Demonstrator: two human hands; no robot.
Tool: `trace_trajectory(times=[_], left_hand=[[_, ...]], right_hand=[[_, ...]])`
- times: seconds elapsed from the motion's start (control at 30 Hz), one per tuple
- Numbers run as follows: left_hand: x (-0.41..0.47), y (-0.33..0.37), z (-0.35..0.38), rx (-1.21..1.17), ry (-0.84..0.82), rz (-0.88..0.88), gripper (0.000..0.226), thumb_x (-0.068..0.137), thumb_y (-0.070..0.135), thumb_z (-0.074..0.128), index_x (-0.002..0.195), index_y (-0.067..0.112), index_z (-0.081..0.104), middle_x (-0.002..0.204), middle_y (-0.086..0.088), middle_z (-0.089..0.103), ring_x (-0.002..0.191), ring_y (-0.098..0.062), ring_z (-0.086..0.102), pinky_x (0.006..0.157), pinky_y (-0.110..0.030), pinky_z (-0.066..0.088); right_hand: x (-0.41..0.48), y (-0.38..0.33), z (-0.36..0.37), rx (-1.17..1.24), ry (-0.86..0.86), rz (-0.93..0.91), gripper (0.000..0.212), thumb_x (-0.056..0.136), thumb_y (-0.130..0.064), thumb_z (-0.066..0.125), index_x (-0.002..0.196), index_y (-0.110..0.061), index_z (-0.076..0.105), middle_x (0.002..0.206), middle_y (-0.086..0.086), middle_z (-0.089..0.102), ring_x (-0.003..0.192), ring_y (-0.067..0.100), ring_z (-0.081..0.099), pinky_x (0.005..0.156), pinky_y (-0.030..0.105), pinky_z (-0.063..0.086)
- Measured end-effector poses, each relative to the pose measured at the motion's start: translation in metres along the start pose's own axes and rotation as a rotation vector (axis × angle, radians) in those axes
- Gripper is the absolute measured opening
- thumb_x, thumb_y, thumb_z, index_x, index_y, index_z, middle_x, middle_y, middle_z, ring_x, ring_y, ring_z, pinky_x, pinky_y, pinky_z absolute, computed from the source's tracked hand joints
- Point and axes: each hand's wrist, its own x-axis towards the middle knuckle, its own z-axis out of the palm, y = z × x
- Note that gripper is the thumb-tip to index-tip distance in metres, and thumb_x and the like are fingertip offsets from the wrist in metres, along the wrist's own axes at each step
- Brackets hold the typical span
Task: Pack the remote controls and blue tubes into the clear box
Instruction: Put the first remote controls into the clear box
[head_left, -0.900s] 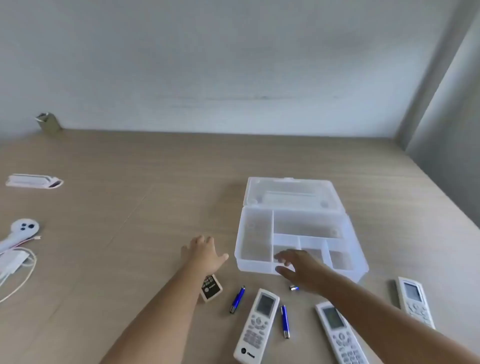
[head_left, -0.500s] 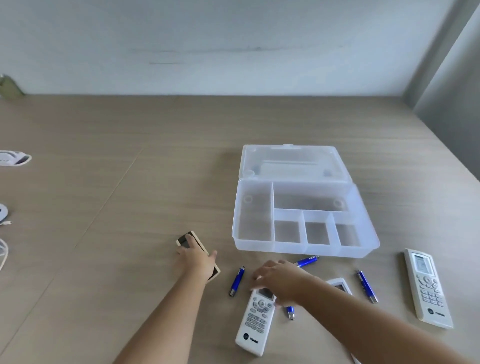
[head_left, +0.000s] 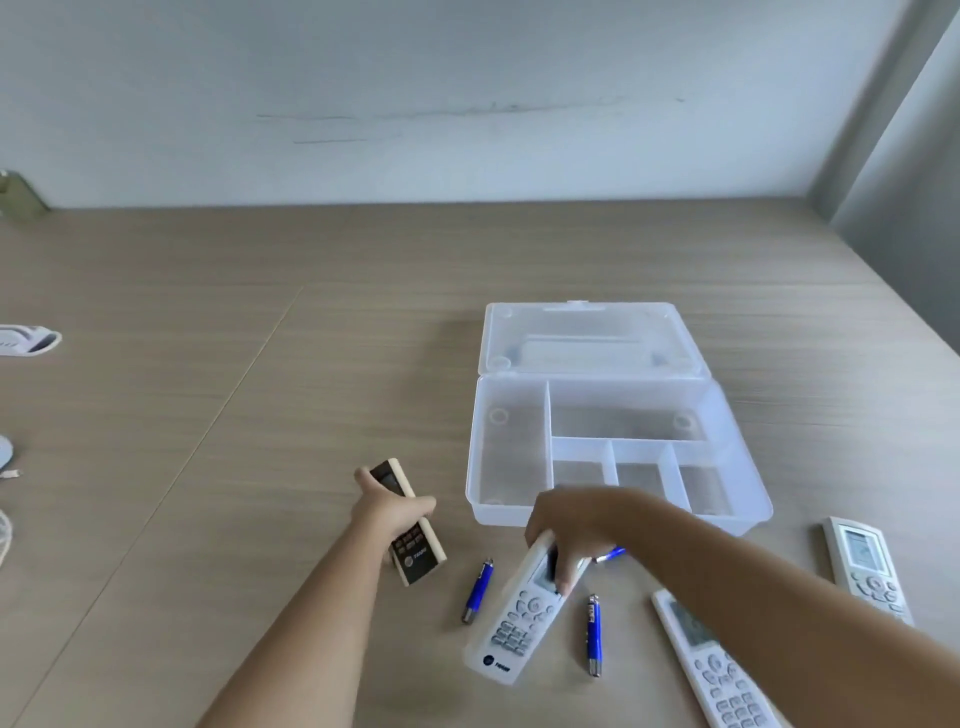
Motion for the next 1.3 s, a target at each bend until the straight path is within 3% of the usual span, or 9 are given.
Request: trace_trajectory(times=[0.17, 0.27, 0.37, 0.63, 0.8, 0.93, 1.07, 1.17, 1.3], left_hand=[[-0.025, 0.071, -0.007, 0.016, 0.101, 0.434, 0.054, 0.072, 0.027, 0.069, 0.107, 0.024, 0.027, 0.114, -0.014, 0.049, 0.086, -0.031, 0.054, 0.050, -0.030, 0.049], [-0.043, 0.111, 0.016, 0.062, 0.082, 0.606, 0.053, 0.077, 0.024, 0.066, 0.116, 0.018, 0.030, 0.116, -0.014, 0.043, 0.081, -0.028, 0.051, 0.063, -0.031, 0.046], [-0.056, 0.127, 0.048, 0.265, 0.074, 0.731, 0.057, 0.078, 0.016, 0.062, 0.126, 0.013, 0.030, 0.121, -0.014, 0.034, 0.075, -0.033, 0.053, 0.065, -0.033, 0.048], [-0.024, 0.108, 0.101, 0.812, 0.079, 0.672, 0.068, 0.087, 0.010, 0.054, 0.143, 0.010, 0.016, 0.135, -0.018, 0.031, 0.100, -0.034, 0.058, 0.078, -0.036, 0.049], [-0.006, 0.104, 0.113, 0.964, 0.079, 0.605, 0.062, 0.086, 0.010, 0.061, 0.137, 0.004, 0.027, 0.137, -0.017, 0.031, 0.109, -0.028, 0.058, 0.084, -0.030, 0.048], [0.002, 0.101, 0.120, 1.147, 0.123, 0.658, 0.069, 0.089, 0.022, 0.058, 0.144, 0.000, 0.024, 0.139, -0.016, 0.032, 0.124, -0.027, 0.042, 0.102, -0.029, 0.038], [0.014, 0.104, 0.113, 1.442, 0.173, 0.794, 0.062, 0.092, 0.039, 0.048, 0.144, 0.007, 0.036, 0.155, -0.015, 0.022, 0.147, -0.032, 0.008, 0.120, -0.040, 0.009], [0.016, 0.110, 0.107, 1.348, 0.142, 0.825, 0.074, 0.090, 0.047, 0.051, 0.147, 0.005, 0.028, 0.156, -0.015, 0.021, 0.148, -0.030, 0.007, 0.121, -0.043, 0.007], [-0.002, 0.132, 0.112, 0.645, -0.105, 0.632, 0.036, 0.094, 0.030, 0.041, 0.123, 0.011, 0.051, 0.125, -0.006, 0.054, 0.107, -0.026, 0.056, 0.089, -0.033, 0.044]], right_hand=[[-0.053, 0.047, -0.079, 0.488, 0.060, 0.061, 0.012, 0.071, -0.011, 0.078, 0.078, -0.019, 0.071, 0.078, -0.003, 0.070, 0.077, 0.014, 0.066, 0.060, 0.025, 0.058], [-0.084, 0.089, -0.104, 0.783, 0.299, 0.054, 0.019, 0.079, -0.015, 0.071, 0.097, -0.008, 0.072, 0.095, 0.009, 0.075, 0.088, 0.021, 0.070, 0.063, 0.027, 0.059], [-0.090, 0.122, -0.100, 1.052, 0.556, 0.036, 0.024, 0.086, -0.022, 0.064, 0.102, -0.004, 0.068, 0.092, 0.013, 0.075, 0.082, 0.022, 0.072, 0.063, 0.030, 0.061], [-0.050, 0.179, -0.052, 1.583, 0.903, 0.107, 0.019, 0.093, -0.026, 0.052, 0.092, -0.014, 0.065, 0.085, 0.011, 0.067, 0.066, 0.017, 0.072, 0.054, 0.028, 0.060], [-0.018, 0.186, -0.025, 1.815, 0.968, 0.173, 0.020, 0.094, -0.024, 0.052, 0.101, -0.008, 0.060, 0.091, 0.014, 0.065, 0.083, 0.027, 0.065, 0.086, 0.048, 0.051], [-0.012, 0.188, -0.024, 1.905, 0.988, 0.184, 0.015, 0.094, -0.024, 0.052, 0.093, -0.013, 0.062, 0.092, 0.013, 0.064, 0.086, 0.027, 0.063, 0.090, 0.053, 0.047], [-0.010, 0.193, -0.020, 1.966, 1.012, 0.159, 0.014, 0.094, -0.021, 0.052, 0.093, -0.012, 0.062, 0.091, 0.013, 0.064, 0.084, 0.028, 0.063, 0.085, 0.050, 0.053], [-0.008, 0.194, -0.023, 1.983, 1.019, 0.209, 0.012, 0.093, -0.019, 0.053, 0.090, -0.011, 0.062, 0.089, 0.013, 0.064, 0.082, 0.027, 0.063, 0.081, 0.047, 0.053], [-0.002, 0.193, -0.033, 1.818, 1.011, 0.458, 0.016, 0.090, -0.025, 0.059, 0.081, -0.013, 0.060, 0.079, 0.009, 0.062, 0.070, 0.021, 0.060, 0.060, 0.033, 0.049]])
